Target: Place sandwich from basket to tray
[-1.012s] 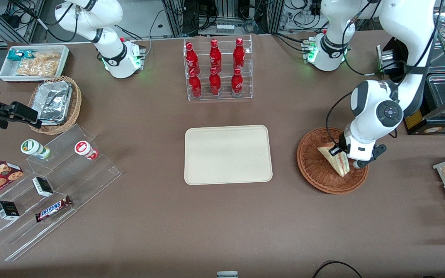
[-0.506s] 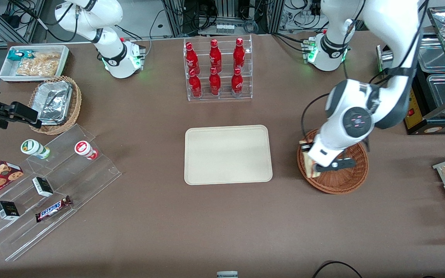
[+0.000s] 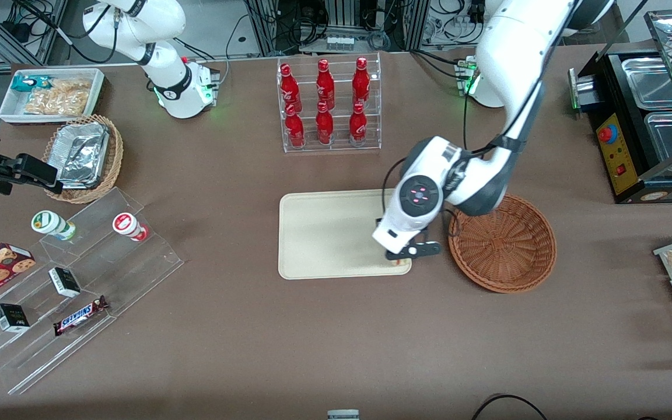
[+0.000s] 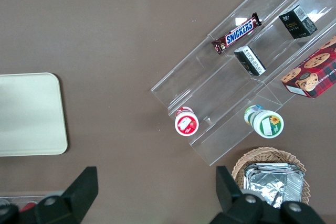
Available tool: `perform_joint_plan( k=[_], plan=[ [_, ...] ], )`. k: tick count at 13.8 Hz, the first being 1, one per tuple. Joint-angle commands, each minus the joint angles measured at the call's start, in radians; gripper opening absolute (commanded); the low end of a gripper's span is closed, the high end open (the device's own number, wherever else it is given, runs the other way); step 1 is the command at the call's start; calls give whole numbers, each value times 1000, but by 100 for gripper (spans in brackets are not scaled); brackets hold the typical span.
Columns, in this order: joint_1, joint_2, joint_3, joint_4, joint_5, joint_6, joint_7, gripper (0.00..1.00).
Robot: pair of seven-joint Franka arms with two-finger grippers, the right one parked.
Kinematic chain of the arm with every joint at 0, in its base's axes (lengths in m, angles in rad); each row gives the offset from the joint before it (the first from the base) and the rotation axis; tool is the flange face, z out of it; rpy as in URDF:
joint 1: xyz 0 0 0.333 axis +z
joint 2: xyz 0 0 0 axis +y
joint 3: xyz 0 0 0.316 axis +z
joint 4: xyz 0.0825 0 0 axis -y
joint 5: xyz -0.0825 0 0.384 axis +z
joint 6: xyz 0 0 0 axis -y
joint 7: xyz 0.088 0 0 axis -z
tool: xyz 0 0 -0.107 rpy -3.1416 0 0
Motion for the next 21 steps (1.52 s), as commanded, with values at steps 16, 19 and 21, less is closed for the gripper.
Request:
perform_joint_plan(
  k=[16, 19, 21],
  plan=[
    [-189, 129, 30, 160, 50, 102, -145, 100],
    [-186, 63, 68, 163, 43, 41, -149, 100],
    [-175, 16, 69, 157, 36, 33, -174, 100]
  ],
)
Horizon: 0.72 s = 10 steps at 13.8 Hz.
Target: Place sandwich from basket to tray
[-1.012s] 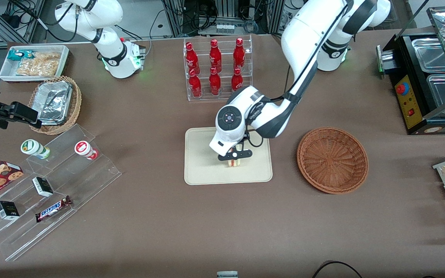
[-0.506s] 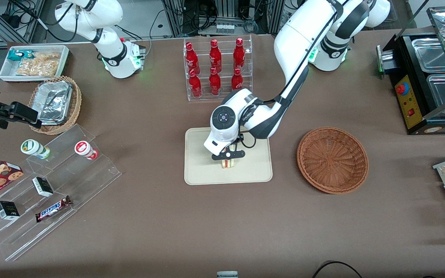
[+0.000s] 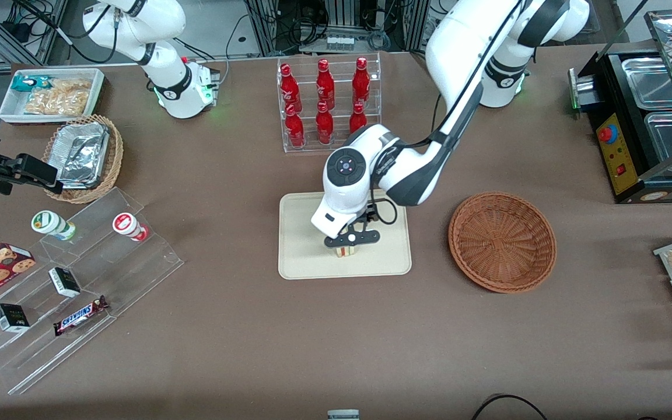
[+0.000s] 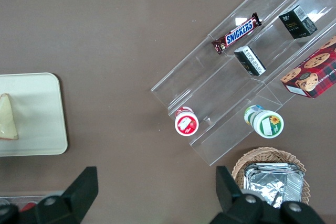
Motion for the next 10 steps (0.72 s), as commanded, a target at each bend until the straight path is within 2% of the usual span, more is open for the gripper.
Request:
perform_joint_plan(
  k=[1, 5, 7, 10],
  plan=[
    [23, -75, 4, -23, -1, -35, -33, 100],
    [102, -119, 4, -37, -3, -172, -18, 100],
    [193, -180, -1, -78, -4, -208, -2, 100],
    [301, -309, -1, -208, -15, -233, 195, 100]
  ],
)
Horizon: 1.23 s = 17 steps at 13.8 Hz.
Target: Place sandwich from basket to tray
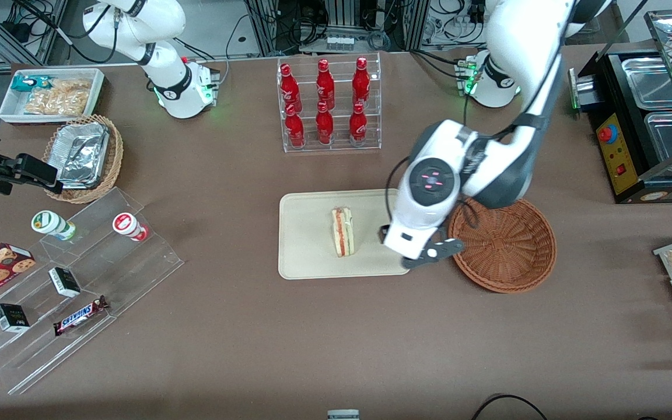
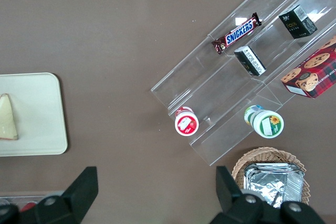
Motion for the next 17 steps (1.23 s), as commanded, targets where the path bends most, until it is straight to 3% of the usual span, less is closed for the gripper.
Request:
perform_joint_plan(
  k=[1, 10, 17],
  plan=[
    [103, -167, -12, -173, -20, -21, 160, 100],
    [436, -470, -14, -224, -38, -302, 765, 100],
    [489, -533, -6, -174, -26, -288, 797, 100]
  ],
)
